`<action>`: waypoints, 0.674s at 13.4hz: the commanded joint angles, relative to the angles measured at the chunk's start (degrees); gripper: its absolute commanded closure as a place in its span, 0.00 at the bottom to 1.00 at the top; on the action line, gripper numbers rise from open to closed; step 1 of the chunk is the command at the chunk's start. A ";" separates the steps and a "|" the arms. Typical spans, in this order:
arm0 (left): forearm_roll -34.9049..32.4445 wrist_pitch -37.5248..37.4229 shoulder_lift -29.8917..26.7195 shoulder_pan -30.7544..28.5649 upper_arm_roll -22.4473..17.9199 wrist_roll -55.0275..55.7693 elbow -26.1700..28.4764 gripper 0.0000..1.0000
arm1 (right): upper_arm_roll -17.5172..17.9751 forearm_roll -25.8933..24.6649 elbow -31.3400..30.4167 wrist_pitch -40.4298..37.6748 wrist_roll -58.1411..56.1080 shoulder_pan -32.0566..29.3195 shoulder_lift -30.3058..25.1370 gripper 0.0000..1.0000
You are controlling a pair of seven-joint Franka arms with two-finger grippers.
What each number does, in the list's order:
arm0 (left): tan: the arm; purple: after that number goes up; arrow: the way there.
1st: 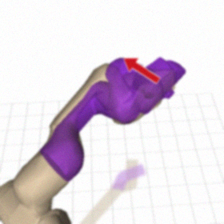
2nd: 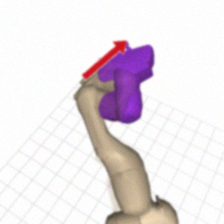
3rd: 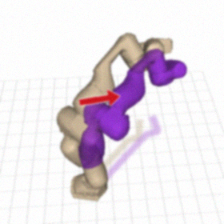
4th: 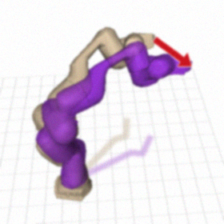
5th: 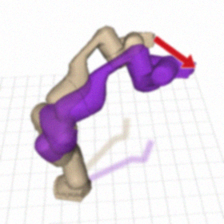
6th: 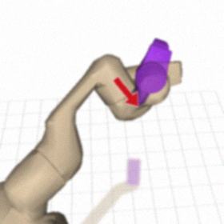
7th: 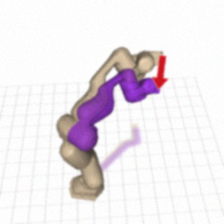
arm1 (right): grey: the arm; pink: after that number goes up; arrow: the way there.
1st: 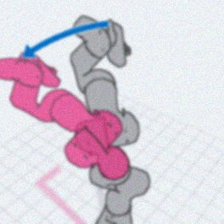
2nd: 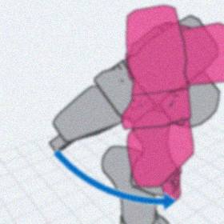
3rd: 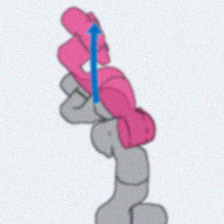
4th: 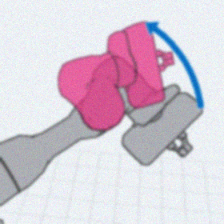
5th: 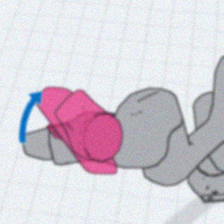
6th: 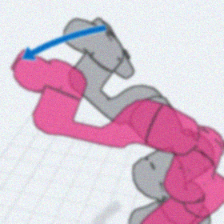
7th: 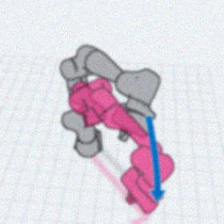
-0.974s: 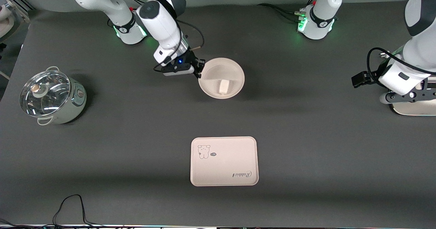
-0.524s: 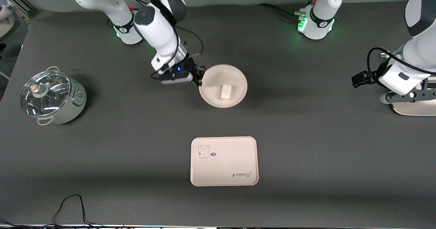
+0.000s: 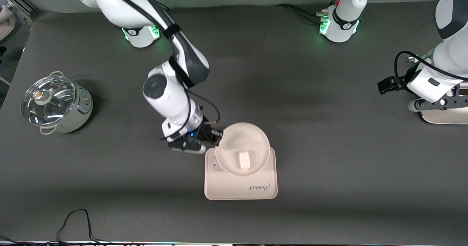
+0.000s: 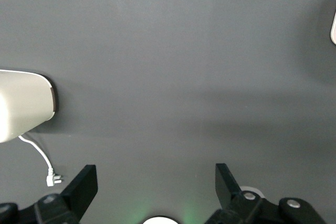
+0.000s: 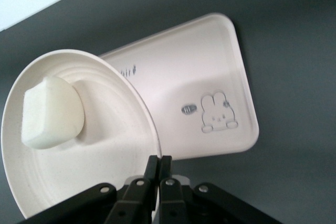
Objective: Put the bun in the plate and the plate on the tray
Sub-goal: 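Lift the plate with the right gripper and carry it onto the tray, then open the right gripper to release the plate on the tray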
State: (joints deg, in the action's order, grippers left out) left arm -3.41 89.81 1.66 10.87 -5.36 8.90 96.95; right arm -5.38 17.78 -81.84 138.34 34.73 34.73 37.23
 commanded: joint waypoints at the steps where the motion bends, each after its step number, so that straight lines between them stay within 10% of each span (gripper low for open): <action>1: 0.34 -1.31 0.53 0.21 -0.36 -1.08 -1.67 0.00 | 0.46 1.82 11.95 -2.11 -1.42 -1.41 8.89 1.00; 9: 0.34 -1.39 0.88 0.03 -0.45 -1.08 -2.11 0.00 | 0.99 2.69 13.29 7.82 -1.33 -1.24 20.42 1.00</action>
State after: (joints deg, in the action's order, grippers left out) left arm -3.41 89.81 1.69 10.85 -5.49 8.81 96.78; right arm -4.72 18.16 -71.10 146.16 34.73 33.62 56.20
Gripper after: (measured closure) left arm 0.000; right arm 0.965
